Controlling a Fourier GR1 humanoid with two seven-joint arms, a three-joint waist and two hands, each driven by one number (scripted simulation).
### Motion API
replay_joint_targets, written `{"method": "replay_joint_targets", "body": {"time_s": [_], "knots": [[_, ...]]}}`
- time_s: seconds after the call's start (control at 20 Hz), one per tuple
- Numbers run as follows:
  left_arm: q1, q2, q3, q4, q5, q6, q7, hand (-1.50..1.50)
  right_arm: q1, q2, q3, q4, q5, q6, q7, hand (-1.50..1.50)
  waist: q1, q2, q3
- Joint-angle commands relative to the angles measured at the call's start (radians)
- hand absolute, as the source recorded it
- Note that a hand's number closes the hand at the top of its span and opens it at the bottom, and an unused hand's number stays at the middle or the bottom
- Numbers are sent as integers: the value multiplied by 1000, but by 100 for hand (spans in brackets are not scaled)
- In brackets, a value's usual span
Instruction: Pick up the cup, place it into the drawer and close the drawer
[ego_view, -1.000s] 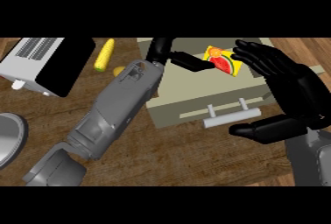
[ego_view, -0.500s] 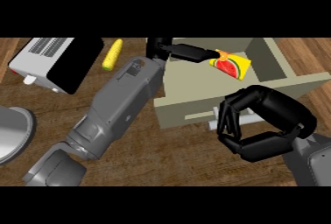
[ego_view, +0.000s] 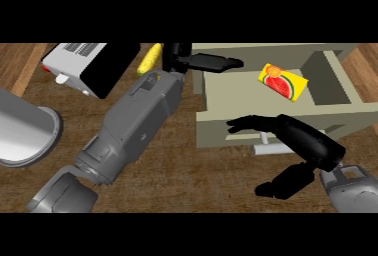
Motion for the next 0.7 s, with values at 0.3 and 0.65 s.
{"method": "replay_joint_targets", "body": {"time_s": [0.3,0.65], "knots": [[98,50,51,-65,25,-71,-34,-150,-112,58,126,477,329,-130,-202,-150,85,-8,0],[216,74,10,-199,9,-97,2,-150,-278,85,36,936,387,-268,-405,150,142,-8,2]]}}
